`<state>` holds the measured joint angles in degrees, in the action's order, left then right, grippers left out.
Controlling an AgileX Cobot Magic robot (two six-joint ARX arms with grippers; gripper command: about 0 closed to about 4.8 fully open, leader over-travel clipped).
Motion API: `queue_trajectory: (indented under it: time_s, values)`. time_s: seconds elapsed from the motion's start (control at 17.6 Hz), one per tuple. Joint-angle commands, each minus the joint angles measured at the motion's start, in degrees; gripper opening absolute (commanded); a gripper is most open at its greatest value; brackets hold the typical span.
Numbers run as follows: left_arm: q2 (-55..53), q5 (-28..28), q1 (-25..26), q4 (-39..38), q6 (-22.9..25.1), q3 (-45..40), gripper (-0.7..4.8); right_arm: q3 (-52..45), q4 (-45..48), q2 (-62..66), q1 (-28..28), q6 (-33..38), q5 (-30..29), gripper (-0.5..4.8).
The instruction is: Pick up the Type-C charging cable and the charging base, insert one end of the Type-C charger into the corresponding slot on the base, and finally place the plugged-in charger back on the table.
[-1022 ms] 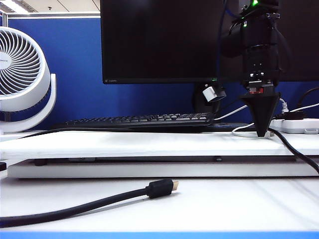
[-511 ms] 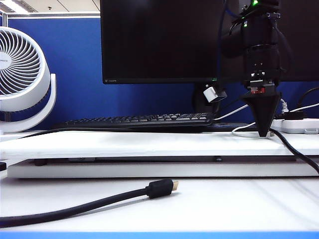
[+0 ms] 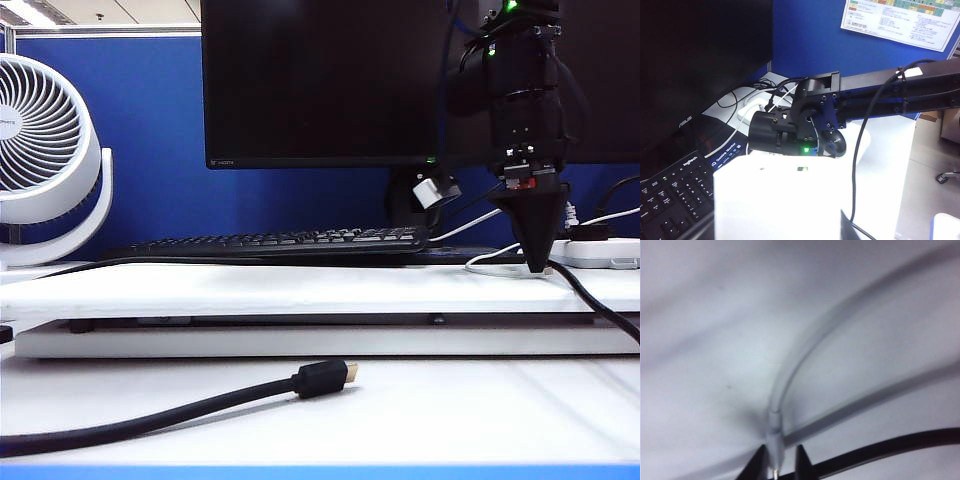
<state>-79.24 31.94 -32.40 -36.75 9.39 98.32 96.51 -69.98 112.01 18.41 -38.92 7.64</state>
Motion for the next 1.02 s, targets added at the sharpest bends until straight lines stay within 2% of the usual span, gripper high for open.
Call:
queue_trajectory:
  time_s: [0.06, 1.02]
  values:
    - [0.39, 0.42, -0.04, 0.83, -0.02, 0.2, -0.06, 0.17, -1.6, -0.24, -0.02, 0.35, 0.33, 0.68]
    - [0.39, 0.42, -0.04, 0.76, 0.0, 0.2, -0.06, 0.15, -0.7, 0.92, 0.24, 3.39, -3.32, 0.68]
